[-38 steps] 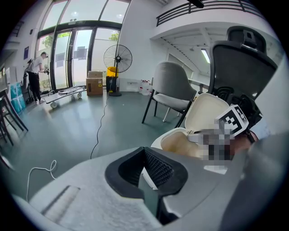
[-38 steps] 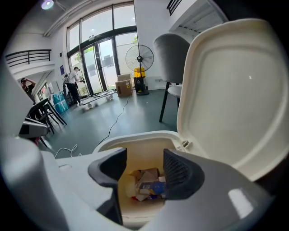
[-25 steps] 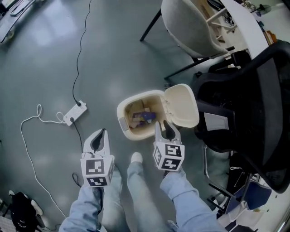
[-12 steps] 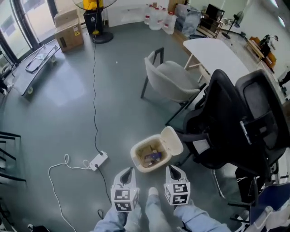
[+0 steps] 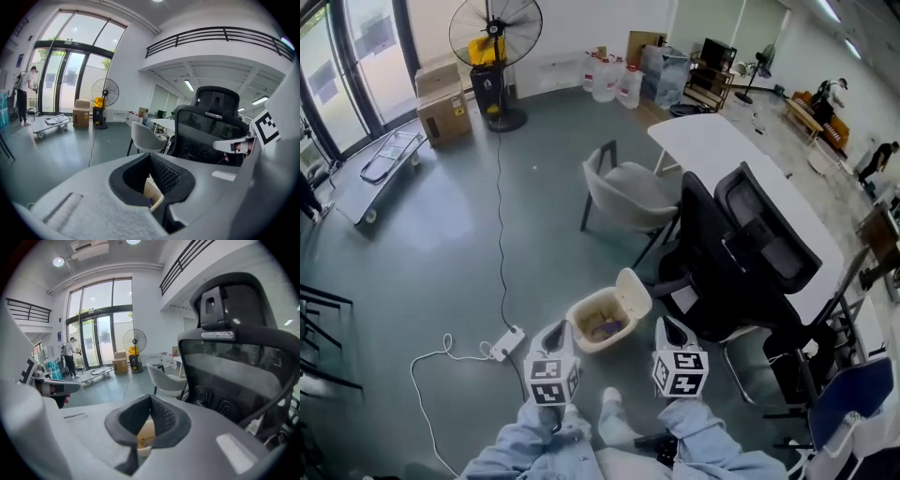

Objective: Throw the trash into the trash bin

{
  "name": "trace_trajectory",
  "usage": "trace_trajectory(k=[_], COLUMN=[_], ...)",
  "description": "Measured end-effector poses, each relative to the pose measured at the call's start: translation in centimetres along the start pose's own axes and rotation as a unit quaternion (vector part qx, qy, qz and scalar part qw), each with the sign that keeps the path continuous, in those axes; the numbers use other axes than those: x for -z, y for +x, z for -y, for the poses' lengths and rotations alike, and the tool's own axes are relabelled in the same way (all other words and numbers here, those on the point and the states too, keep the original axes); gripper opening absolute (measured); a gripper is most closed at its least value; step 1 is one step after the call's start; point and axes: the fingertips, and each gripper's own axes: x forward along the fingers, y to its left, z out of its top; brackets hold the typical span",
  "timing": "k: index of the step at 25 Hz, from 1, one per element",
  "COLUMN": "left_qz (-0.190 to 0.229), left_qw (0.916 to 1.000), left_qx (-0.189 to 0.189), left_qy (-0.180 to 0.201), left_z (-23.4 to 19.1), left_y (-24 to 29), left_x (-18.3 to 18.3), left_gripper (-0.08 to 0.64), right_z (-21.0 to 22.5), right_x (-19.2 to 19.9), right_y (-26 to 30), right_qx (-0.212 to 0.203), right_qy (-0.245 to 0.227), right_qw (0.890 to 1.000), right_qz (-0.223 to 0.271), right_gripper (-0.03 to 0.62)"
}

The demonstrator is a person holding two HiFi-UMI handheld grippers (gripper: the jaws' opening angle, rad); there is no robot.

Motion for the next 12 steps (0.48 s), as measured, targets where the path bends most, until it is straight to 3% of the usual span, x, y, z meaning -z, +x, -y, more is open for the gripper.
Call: trace_trajectory(k=[4, 12], left_qz=[0.007, 0.022], left_qw=[0.9997, 0.9995], left_qx=[-0.006, -0.022], left_qy=[0.022, 0.003], left_z=[-0.4, -1.8], left_y=[-1.8, -2.8], left_x=[-0.9, -2.1], left_gripper=[-0.005, -0.005], right_z=[2.2, 2.5], right_x=[-1.0, -3.0], right_y=[-2.5, -3.8], right_qx=[0.031, 0.041], right_qy=[0.023, 0.020], right_qw=[0.999, 0.999], right_qz=[0.008, 0.028], right_gripper=[0.003, 0.003])
